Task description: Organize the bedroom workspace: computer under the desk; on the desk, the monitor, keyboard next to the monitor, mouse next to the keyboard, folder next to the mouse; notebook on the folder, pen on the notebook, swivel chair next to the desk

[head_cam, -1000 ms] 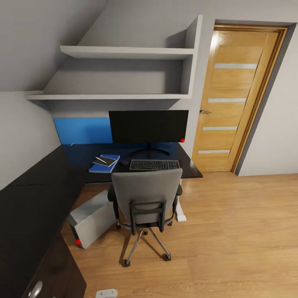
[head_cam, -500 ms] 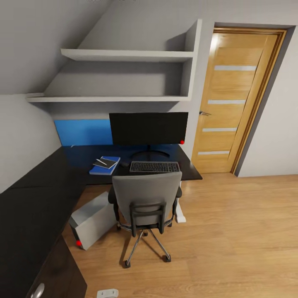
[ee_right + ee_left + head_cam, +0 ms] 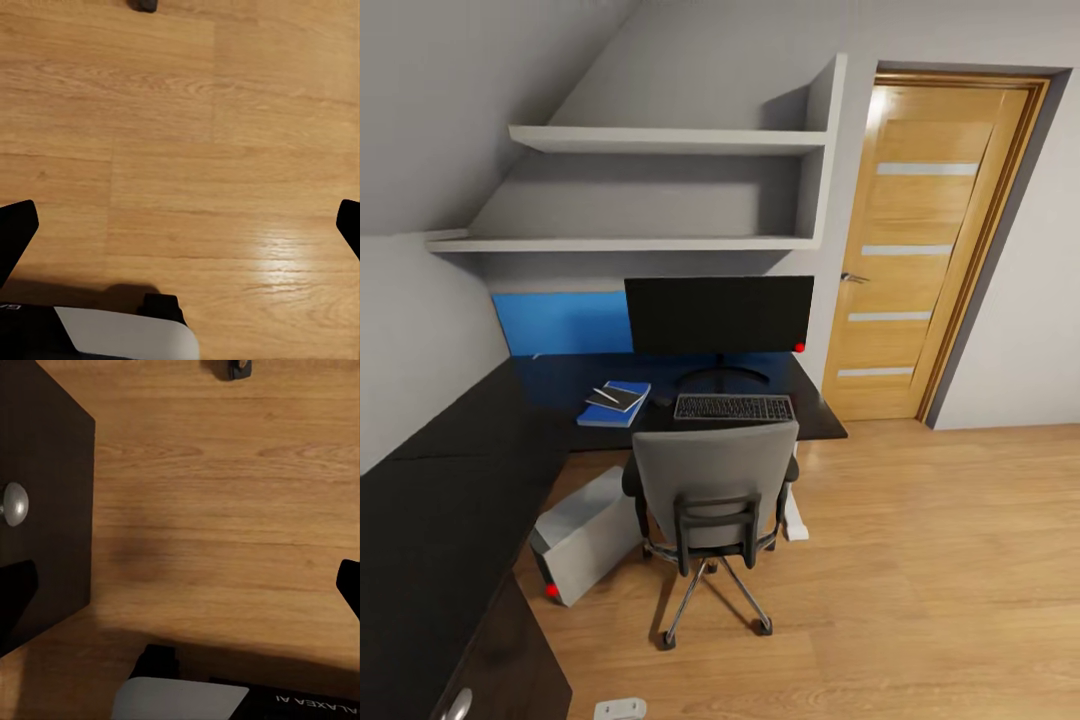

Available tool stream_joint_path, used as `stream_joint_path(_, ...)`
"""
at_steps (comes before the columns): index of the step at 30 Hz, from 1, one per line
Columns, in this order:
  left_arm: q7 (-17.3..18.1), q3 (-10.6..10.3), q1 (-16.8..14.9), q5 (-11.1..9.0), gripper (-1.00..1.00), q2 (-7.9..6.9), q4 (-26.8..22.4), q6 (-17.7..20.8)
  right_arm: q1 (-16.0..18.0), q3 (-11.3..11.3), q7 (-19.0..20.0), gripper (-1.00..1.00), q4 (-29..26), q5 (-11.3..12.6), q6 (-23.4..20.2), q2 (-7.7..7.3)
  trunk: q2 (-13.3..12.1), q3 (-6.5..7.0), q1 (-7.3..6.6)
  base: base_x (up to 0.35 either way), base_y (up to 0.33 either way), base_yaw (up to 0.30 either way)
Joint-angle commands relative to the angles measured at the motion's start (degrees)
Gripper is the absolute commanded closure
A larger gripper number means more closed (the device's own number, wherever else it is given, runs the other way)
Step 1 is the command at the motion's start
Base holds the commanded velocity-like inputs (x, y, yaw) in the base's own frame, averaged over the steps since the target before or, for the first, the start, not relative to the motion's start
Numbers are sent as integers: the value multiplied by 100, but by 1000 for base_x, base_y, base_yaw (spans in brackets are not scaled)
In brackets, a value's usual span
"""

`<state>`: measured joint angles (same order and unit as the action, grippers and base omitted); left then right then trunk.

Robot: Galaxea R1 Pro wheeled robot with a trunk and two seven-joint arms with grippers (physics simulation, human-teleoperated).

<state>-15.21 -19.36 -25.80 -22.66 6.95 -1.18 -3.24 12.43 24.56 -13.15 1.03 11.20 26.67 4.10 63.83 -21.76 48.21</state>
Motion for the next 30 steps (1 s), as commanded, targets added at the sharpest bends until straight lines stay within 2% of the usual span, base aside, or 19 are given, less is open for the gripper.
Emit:
stream_joint_path(1, -17, -49, -4, -54, -100, 4, 4, -19, 5, 49, -13, -100, 11, 49, 23, 3, -38, 12, -23, 0, 0, 0)
stream_joint_path(26, -17, -46, -4, -54, -100, 4, 4, -23, 5, 51, -13, -100, 11, 49, 23, 3, -1040, 461, -572, 0, 0, 0)
stream_joint_path(30, -17, -45, -4, -54, -100, -49, 4, -29, 5, 51, -13, -100, 11, 49, 23, 3, -1201, 533, -660, 0, 0, 0)
